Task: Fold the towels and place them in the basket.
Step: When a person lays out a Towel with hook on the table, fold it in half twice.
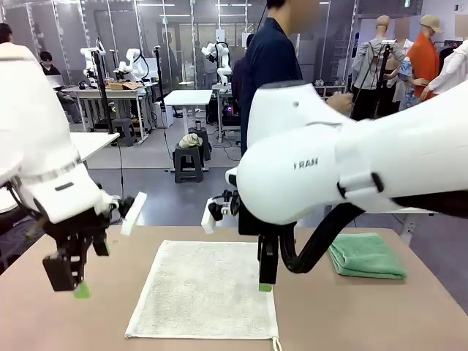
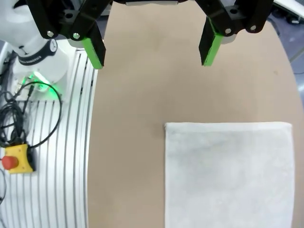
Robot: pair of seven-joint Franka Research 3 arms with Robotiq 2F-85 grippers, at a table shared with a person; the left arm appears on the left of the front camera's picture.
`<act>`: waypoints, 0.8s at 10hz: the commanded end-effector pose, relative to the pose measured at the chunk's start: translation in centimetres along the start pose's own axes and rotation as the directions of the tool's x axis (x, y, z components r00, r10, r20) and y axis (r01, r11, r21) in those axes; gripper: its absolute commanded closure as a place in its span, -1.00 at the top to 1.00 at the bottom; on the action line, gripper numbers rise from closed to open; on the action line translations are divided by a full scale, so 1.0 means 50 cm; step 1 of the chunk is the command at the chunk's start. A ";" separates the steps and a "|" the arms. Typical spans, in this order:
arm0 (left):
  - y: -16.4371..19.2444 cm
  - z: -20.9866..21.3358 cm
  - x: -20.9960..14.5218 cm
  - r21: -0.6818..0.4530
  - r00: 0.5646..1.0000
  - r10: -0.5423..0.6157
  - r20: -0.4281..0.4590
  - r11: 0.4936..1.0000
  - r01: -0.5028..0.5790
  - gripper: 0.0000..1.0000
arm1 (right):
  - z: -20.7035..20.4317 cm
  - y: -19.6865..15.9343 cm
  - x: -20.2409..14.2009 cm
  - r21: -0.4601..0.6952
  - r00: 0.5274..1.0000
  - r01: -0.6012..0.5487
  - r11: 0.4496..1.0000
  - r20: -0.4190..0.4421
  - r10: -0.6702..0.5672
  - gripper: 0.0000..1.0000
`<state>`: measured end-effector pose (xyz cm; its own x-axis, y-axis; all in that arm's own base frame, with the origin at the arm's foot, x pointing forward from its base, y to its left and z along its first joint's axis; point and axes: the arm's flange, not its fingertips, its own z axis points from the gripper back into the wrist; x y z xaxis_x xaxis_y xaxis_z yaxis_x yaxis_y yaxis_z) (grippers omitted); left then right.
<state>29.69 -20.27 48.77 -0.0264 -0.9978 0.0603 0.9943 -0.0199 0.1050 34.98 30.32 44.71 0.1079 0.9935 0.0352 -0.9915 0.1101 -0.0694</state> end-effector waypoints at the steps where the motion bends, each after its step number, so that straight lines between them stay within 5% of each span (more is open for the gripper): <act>1: 0.026 -0.059 0.031 -0.028 0.999 -0.025 -0.019 0.999 0.024 1.00 | -0.053 -0.012 0.021 0.042 0.999 0.011 0.999 0.031 -0.012 1.00; 8: 0.028 -0.262 0.040 -0.041 0.999 -0.019 0.034 0.999 0.020 1.00 | -0.213 0.051 -0.018 0.057 1.000 0.005 0.998 0.022 -0.006 1.00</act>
<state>32.80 -23.64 36.92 -0.0539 -0.9971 0.0531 0.9978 -0.0517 0.0420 33.47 30.44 34.38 0.1210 0.9918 0.0404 -0.9927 0.1207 0.0078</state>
